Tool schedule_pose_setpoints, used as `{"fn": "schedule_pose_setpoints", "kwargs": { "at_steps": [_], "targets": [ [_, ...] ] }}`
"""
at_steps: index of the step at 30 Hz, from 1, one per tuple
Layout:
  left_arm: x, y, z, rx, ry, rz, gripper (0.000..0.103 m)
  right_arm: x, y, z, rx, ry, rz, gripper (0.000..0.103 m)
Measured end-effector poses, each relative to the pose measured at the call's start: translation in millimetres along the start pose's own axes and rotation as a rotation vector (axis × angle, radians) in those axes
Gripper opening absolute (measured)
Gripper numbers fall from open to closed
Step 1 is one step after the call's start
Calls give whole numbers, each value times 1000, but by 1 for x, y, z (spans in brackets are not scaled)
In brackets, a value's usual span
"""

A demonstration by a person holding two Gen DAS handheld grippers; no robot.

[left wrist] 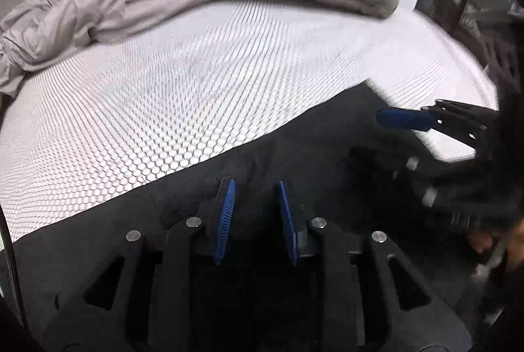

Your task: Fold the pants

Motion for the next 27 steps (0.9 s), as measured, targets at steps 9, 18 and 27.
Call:
{"fn": "schedule_pose_setpoints", "kwargs": {
  "at_steps": [9,18,27],
  "targets": [
    [-31,13,-33,-45,-24,-19,24,9,-92,-5,47,32,-312,64],
    [-79,9,-104,-79,-51,35,31,-31,-112,-65,422,133,398,64],
    [-55,18,-117,-185,-68,-38,30,-16,-49,-37,397,87,464,9]
  ]
}}
Point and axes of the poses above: each gripper's, at about its wrist camera, not at the fingertips, and x roughly the way its jaws point, y to its left, z to its top, the point moved 9 cm from there along x, roughly the way its jaws point, and after that the axes turned 11 degrees about x, right-handed, at the moved point
